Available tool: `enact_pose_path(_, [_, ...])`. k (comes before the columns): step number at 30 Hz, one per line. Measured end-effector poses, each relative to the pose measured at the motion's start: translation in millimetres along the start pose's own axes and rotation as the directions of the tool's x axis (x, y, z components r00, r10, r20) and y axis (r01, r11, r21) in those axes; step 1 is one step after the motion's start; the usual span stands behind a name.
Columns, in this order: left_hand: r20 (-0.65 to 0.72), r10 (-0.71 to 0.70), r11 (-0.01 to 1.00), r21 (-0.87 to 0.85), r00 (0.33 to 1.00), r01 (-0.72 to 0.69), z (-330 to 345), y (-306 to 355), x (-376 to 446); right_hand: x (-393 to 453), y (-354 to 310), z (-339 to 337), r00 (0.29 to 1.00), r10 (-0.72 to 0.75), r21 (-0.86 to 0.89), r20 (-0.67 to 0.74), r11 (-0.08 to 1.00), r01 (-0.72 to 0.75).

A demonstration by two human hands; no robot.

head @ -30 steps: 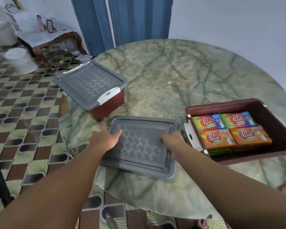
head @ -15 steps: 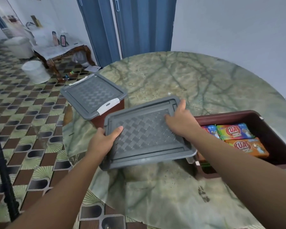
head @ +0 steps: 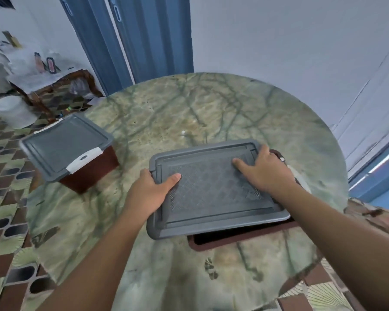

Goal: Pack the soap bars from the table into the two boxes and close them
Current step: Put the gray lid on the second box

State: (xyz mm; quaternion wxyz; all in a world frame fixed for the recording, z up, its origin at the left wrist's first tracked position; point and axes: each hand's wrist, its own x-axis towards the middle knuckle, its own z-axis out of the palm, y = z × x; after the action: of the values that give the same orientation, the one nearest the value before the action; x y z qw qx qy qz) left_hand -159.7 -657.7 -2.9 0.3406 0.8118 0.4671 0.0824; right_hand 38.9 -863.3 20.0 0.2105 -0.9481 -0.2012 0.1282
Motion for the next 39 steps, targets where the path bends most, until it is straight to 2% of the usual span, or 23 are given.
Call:
enact_pose_path(9, [-0.031,-0.019,0.989,0.149,0.999,0.023,42,33,-41,2,68,-15,0.997,-0.055,-0.055,-0.050,0.997,0.052])
enact_pose_path(12, [-0.093,-0.010,0.982,0.189,0.996,0.028,50,37,-51,2,77,-17,0.996,-0.065,-0.069,-0.057,0.996,0.061])
enact_pose_path(17, [-0.245,0.007,0.989,0.143,0.969,0.029,60,35,-56,5,86,-12,0.996,-0.068,-0.066,-0.053,0.996,0.064])
enact_pose_path(20, [-0.263,0.018,0.988,0.153,0.965,0.024,67,33,-58,14,89,-12,0.999,-0.039,-0.035,0.006,0.999,0.039])
enact_pose_path(23, [-0.266,0.017,0.986,0.165,0.964,0.027,72,34,-61,23,96,-14,0.987,0.000,0.158,0.163,0.987,-0.026])
enact_pose_path(26, [-0.200,-0.086,0.992,0.070,0.976,0.102,73,35,-58,22,98,-12,0.983,0.008,0.259,0.183,0.964,-0.056])
enact_pose_path(28, [-0.058,-0.248,0.962,-0.134,0.967,0.239,72,34,-53,22,97,-12,0.985,0.012,0.285,0.171,0.957,-0.061])
enact_pose_path(30, [0.066,-0.332,0.898,-0.285,0.941,0.337,70,31,-49,22,95,-11,0.986,0.014,0.299,0.166,0.952,-0.064])
enact_pose_path(35, [0.124,-0.240,0.863,-0.428,0.963,0.270,63,34,-46,19,90,-10,0.992,0.020,0.236,0.128,0.971,-0.050])
enact_pose_path(39, [0.123,-0.218,0.899,-0.361,0.968,0.248,45,27,-25,6,80,8,0.995,0.059,0.239,0.078,0.968,-0.076])
